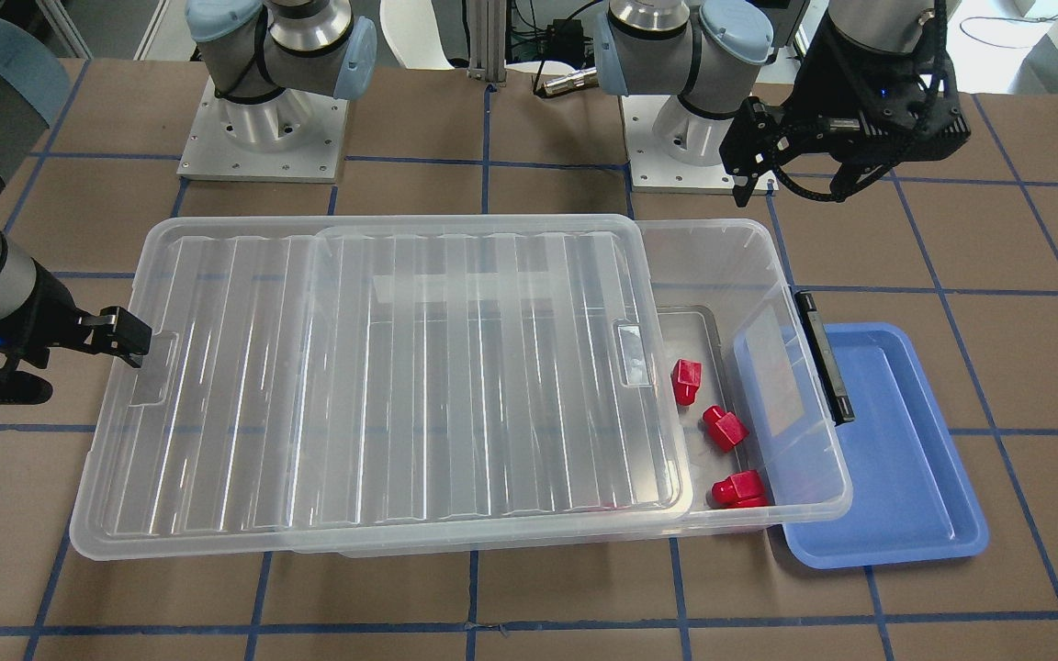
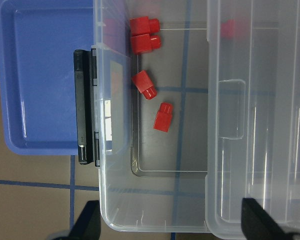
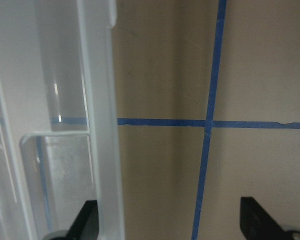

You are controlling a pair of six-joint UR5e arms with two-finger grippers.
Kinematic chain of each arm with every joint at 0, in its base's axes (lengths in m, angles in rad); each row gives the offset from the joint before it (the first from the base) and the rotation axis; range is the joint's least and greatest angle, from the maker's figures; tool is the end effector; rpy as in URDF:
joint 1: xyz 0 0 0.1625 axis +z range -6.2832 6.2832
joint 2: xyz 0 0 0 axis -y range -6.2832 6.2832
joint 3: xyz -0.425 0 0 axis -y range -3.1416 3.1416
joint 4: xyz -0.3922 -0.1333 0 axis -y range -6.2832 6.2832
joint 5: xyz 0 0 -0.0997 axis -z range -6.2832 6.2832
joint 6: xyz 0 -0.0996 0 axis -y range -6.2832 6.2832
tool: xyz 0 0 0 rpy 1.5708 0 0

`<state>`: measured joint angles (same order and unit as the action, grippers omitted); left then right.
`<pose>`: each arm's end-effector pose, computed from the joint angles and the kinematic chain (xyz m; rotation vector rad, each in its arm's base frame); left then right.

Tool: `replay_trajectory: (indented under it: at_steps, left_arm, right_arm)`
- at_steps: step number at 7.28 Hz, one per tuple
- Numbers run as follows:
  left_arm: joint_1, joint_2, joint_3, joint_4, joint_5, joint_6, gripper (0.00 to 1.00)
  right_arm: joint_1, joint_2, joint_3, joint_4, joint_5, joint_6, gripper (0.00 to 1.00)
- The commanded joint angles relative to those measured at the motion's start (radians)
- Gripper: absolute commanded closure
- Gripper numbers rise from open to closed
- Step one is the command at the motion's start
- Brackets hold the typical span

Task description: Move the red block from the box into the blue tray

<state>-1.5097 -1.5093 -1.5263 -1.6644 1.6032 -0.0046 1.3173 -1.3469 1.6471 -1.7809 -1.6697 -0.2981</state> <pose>-0.1015 -0.4719 0.5299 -0.1024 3.1071 -0.0178 -0.0208 -0.5725 0.3532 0.0752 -3.0652 -0.1743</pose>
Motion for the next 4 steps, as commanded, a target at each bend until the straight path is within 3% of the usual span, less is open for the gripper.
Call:
replay_trajectory:
  at_steps: [1,4]
  left_arm:
    - [0.000,-0.002,0.000,0.000,0.000,-0.002,0.00]
    - [0.000,-0.006,0.000,0.000,-0.003,-0.002,0.00]
  right_arm:
    - [-0.030,0.002,0.000,-0.009,-0.016,-0.057,0.00]
    - [-0.075,0.000,0.000,-0.023,-0.016,-0.095,0.00]
